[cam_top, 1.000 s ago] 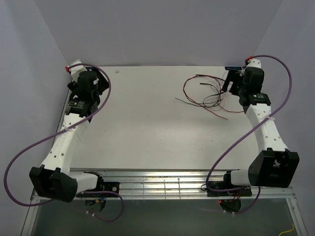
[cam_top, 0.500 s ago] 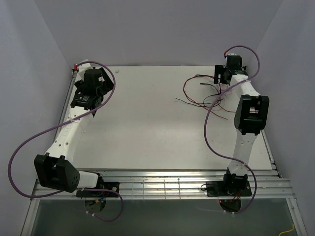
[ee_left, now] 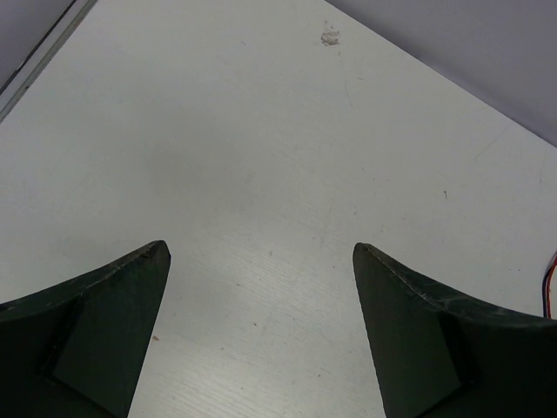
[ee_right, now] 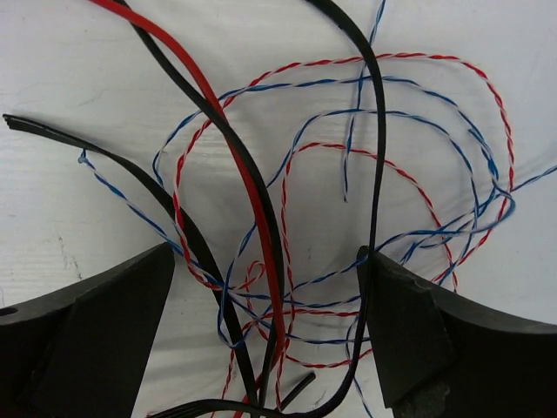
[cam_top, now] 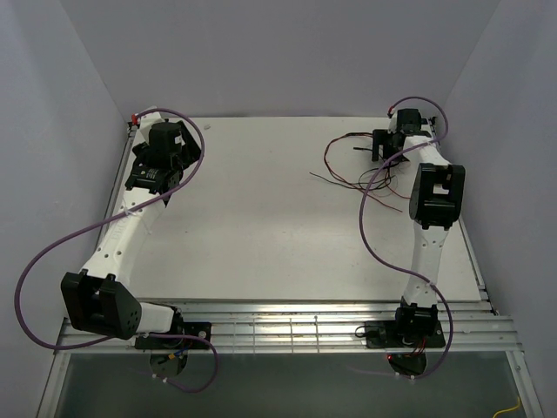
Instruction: Untangle the cables
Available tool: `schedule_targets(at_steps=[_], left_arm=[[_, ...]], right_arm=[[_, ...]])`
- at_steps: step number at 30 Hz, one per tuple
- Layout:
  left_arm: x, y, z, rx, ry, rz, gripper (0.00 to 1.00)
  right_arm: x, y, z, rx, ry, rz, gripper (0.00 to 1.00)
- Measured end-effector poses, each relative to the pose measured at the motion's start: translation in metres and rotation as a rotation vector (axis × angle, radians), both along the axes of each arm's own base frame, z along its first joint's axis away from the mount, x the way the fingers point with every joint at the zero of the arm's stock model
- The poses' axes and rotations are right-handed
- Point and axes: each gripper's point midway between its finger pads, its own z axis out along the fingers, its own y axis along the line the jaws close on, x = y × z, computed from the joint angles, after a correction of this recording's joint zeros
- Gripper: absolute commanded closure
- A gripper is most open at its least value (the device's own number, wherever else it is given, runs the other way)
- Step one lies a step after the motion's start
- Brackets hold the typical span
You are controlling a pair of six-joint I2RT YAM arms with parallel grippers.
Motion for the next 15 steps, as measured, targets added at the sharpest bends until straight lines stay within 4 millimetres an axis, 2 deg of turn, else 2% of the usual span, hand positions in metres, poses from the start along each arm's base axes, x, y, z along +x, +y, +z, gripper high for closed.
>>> schedule_targets(at_steps=[2,3,6,10,15], left_arm=[[0.0,0.0,0.0,0.0,0.0,0.0,0.02],[0.0,0.0,0.0,0.0,0.0,0.0,0.02],[0.0,0.0,0.0,0.0,-0.001,0.002,0.02],[0.0,0.001,0.0,0.0,-0.002,0.004,0.02],[0.0,0.0,0.0,-0.004,-0.003,0.004,0.02]], right_arm=[[-0.002,0.003,-0.004,0.012,0.01,0.013,0.3],[-0.003,0.004,-0.005,0.02,0.014,0.016,0.47],[-0.003,0.006,-0.006,0.029,0.012,0.017,0.73],[-0.011,0.012,-0.006,0.057,0.007,0.031,0.88],[-0.049,0.032,-0.005,0.126,0.042,0.072,0.91]])
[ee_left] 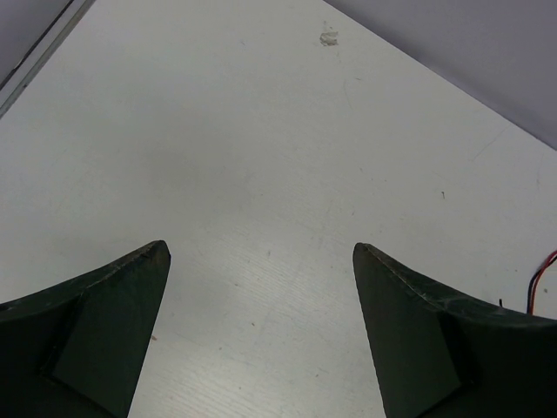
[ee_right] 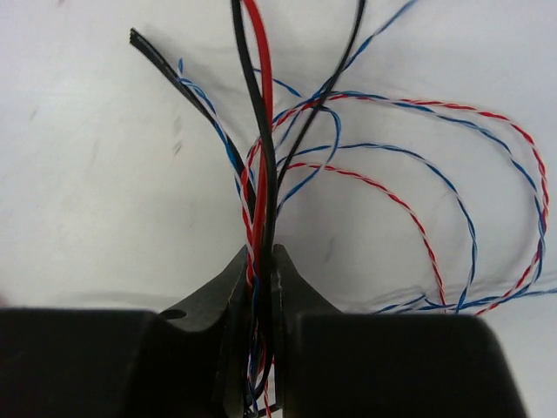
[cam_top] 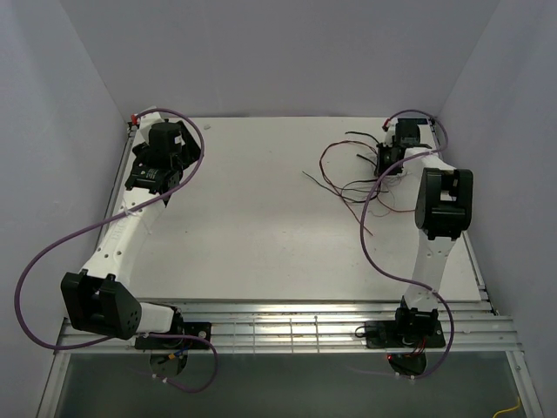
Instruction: Untangle the cables
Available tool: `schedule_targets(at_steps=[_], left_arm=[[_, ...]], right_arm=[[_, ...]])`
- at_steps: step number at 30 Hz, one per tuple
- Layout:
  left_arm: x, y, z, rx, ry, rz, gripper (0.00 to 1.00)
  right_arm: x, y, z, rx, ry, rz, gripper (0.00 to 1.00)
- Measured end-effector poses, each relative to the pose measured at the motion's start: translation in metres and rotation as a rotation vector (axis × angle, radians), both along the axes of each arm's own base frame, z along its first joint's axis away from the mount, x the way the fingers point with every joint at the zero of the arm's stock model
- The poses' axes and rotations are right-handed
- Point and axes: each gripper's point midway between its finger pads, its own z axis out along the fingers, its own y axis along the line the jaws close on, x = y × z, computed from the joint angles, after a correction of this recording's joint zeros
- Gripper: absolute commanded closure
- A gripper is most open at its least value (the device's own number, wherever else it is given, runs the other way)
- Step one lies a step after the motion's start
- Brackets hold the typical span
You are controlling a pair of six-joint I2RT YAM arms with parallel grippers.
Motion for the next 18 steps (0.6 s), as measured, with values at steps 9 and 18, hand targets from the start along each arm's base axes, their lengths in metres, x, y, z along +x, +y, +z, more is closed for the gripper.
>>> schedule_targets(at_steps=[9,18], left_arm=[[0.01,-0.019,-0.017,-0.047,0.044,-0.078,0.02],[0.019,-0.035,-0.045,-0.083,0.119,-0.144,0.02]], right_arm=[[-0.1,0.13,0.015,0.066,0.008,0.291,0.92],[-0.205,0.249,0.017,0.112,0.032,0.577,0.91]])
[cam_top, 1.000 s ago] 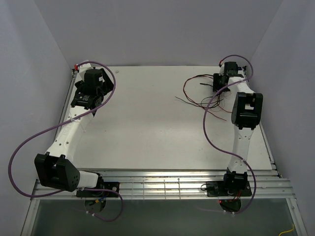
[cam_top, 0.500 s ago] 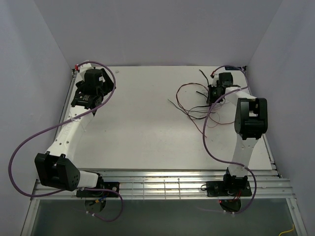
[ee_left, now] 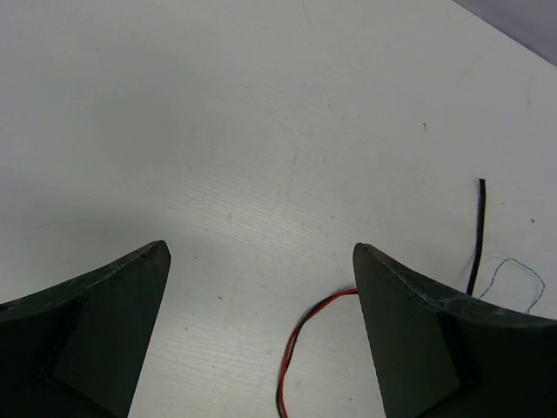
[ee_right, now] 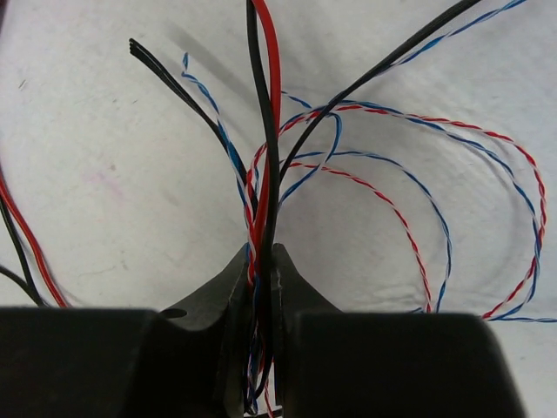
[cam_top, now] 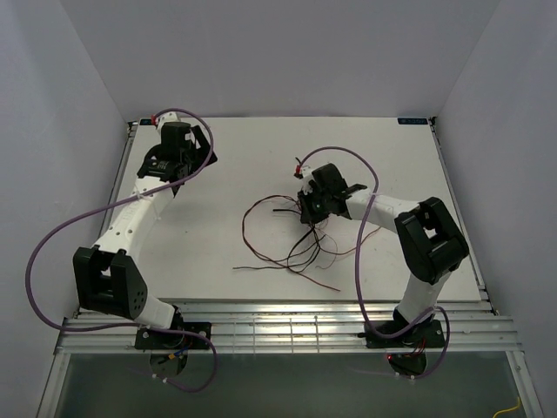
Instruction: Untangle the cables
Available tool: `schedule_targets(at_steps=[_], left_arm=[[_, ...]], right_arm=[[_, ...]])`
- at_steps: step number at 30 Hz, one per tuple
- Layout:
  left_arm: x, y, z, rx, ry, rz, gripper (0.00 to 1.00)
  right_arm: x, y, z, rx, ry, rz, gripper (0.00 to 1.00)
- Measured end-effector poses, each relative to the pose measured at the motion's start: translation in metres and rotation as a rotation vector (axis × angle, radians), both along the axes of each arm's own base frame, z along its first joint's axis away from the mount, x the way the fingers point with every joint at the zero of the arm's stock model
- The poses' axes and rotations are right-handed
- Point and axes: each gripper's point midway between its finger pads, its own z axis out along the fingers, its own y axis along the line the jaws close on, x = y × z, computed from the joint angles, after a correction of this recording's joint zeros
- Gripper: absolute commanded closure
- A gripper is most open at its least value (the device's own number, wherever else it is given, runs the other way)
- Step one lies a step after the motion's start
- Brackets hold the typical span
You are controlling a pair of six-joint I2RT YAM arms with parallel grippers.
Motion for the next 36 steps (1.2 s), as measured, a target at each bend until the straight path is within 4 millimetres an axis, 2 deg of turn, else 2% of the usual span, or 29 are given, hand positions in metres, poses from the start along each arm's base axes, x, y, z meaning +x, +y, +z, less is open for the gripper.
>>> schedule_targets(at_steps=[2,5,6,8,9,10,12,14,15,17,21,24,27,31,36], left_arm=[[0.0,-0.005,-0.002,-0.021,0.007,-0.019,0.02],[0.001,-0.018,-0.006,-0.07,0.019,-0.058,0.02],[0.002,-0.023,-0.008,-0.087,0.023,-0.075,0.02],[0.002,-0.036,-0.014,-0.122,0.046,-0.115,0.02],[0.002,-0.043,-0.019,-0.141,0.061,-0.138,0.02],[0.002,-0.051,-0.024,-0.16,0.08,-0.161,0.02],[-0.001,-0.064,-0.034,-0.197,0.119,-0.205,0.02],[-0.005,-0.074,-0.042,-0.224,0.156,-0.238,0.02],[-0.008,-0.077,-0.044,-0.234,0.171,-0.25,0.02],[-0.012,-0.081,-0.045,-0.247,0.188,-0.266,0.02],[-0.021,-0.086,-0.038,-0.272,0.185,-0.292,0.02],[-0.035,-0.088,-0.033,-0.286,0.181,-0.315,0.02],[-0.052,-0.092,-0.035,-0.296,0.189,-0.335,0.02],[-0.078,-0.099,-0.055,-0.303,0.255,-0.356,0.02],[-0.097,-0.108,-0.077,-0.3,0.33,-0.373,0.02]], right_arm=[[-0.013,0.011,0.0,-0.006,0.004,0.018,0.89],[-0.022,0.022,0.001,-0.021,-0.009,0.027,0.79],[-0.025,0.025,0.002,-0.026,-0.008,0.027,0.68],[-0.033,0.028,0.001,-0.033,0.011,0.024,0.54],[-0.035,0.029,0.002,-0.034,0.02,0.022,0.38],[-0.037,0.029,0.004,-0.035,0.033,0.015,0.28],[-0.039,0.027,0.011,-0.039,0.045,0.007,0.15],[-0.039,0.026,0.027,-0.035,0.036,-0.005,0.11],[-0.038,0.024,0.037,-0.029,0.022,-0.014,0.03],[-0.036,0.02,0.06,-0.014,-0.02,-0.037,0.1],[-0.031,0.004,0.103,0.041,-0.093,-0.104,0.1],[-0.012,-0.022,0.116,0.046,-0.127,-0.21,0.1],[0.011,-0.055,0.105,0.016,-0.107,-0.354,0.1],[0.034,-0.091,0.069,-0.076,-0.028,-0.514,0.07],[0.058,-0.101,0.037,-0.194,0.002,-0.574,0.01]])
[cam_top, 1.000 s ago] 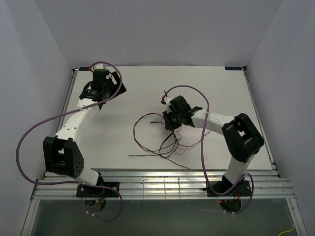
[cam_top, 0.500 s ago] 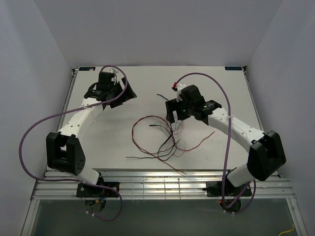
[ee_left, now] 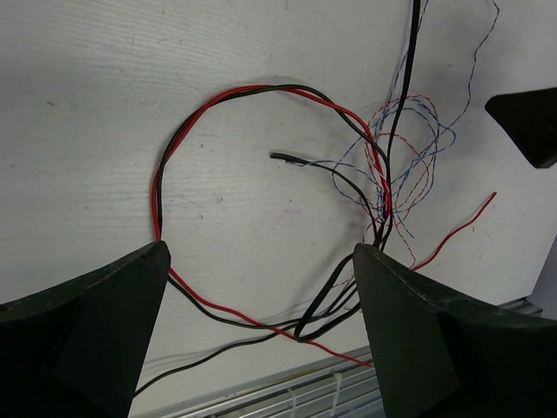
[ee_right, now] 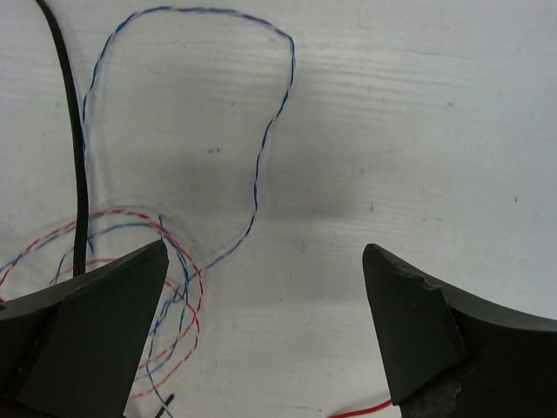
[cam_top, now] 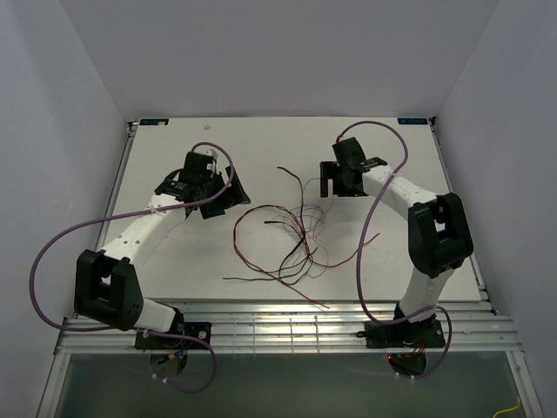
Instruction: Untangle the cables
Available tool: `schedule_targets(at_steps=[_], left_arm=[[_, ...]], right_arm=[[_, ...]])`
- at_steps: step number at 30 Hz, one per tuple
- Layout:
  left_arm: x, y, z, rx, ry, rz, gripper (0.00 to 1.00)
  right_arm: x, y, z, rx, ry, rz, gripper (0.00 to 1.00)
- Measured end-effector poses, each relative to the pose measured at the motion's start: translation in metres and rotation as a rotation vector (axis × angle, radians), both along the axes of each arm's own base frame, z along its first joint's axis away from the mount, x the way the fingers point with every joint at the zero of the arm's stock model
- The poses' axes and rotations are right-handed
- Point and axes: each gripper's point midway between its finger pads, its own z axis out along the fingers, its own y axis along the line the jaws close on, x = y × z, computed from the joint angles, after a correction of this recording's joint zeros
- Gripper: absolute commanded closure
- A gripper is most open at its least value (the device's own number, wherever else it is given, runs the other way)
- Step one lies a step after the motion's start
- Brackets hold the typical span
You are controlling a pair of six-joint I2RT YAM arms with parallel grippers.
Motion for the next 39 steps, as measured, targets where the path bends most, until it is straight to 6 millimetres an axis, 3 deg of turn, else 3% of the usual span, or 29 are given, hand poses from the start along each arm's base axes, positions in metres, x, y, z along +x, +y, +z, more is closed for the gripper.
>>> schedule_targets(at_steps=[2,9,14,19,22,24,26,35,39], left_arm=[[-0.003,-0.005,-0.001,-0.003,0.005,-0.01,0.02],[-0.007,-0.015,-0.003,-0.003,0.012,-0.024,0.02],[-0.007,-0.016,-0.007,0.01,0.017,-0.023,0.02],[-0.006,-0.014,-0.007,0.022,0.012,-0.013,0.02],[-0.005,-0.014,-0.008,0.025,0.012,-0.012,0.02],[-0.006,-0.015,-0.008,0.025,0.012,-0.015,0.02],[-0.005,-0.017,-0.008,0.026,0.013,-0.019,0.02],[-0.002,-0.029,-0.007,0.022,0.016,-0.055,0.02],[-0.004,-0.045,-0.002,0.009,-0.006,-0.126,0.02]], right_arm=[[0.012,0.002,-0.007,-0.023,0.01,-0.008,0.0],[0.027,0.002,-0.033,-0.064,0.044,-0.044,0.22],[0.024,0.005,-0.043,-0.056,0.071,-0.052,0.32],[0.009,0.008,-0.062,-0.036,0.112,-0.035,0.49],[0.005,0.013,-0.061,0.003,0.101,-0.039,0.55],[0.001,0.016,-0.061,0.026,0.097,-0.037,0.7],[-0.001,0.017,-0.061,0.052,0.094,-0.036,0.92],[-0.004,0.046,-0.055,0.2,0.042,0.094,0.92],[-0.004,0.065,-0.023,0.305,-0.061,0.199,0.92]])
